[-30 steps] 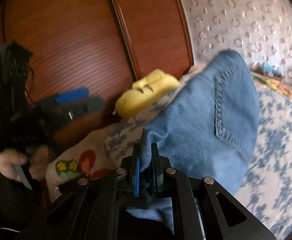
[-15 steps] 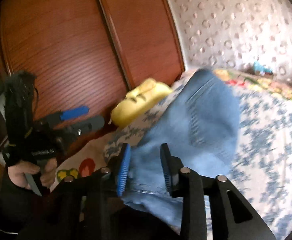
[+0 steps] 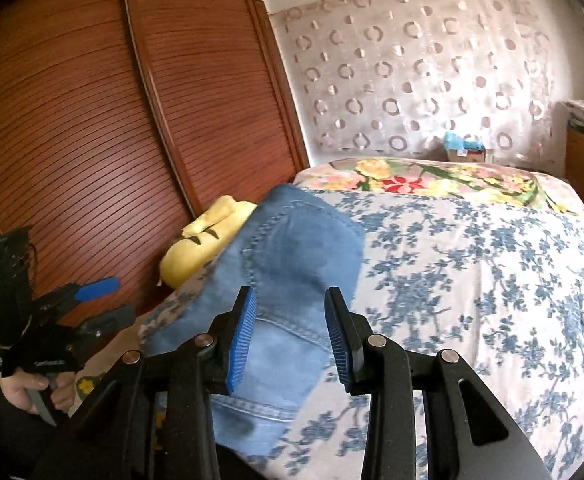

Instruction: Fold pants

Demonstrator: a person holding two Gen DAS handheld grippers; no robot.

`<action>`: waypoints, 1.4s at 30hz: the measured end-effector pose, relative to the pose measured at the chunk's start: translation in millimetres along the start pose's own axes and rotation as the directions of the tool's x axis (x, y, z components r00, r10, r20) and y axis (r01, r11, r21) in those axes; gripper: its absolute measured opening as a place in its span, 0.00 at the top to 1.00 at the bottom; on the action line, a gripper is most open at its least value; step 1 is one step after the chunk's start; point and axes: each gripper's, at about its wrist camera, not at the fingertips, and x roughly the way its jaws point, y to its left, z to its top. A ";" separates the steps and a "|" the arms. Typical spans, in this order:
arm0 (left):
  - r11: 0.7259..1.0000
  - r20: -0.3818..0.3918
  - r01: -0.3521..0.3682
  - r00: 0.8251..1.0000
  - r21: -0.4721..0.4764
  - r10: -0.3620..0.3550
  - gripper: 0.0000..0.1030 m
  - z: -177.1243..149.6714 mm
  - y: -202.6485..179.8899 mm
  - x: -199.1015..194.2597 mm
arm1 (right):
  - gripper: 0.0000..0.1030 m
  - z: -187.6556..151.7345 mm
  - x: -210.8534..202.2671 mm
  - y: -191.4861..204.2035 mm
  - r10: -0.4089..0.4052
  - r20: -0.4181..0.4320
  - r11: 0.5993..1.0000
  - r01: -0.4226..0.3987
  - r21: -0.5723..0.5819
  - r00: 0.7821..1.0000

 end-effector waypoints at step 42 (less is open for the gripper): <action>0.999 -0.150 0.046 0.987 -0.021 -0.048 0.15 -43.0 -10.3 47.3 | 0.49 16.3 114.0 13.8 -0.103 -0.188 0.990 0.084 -0.110 0.977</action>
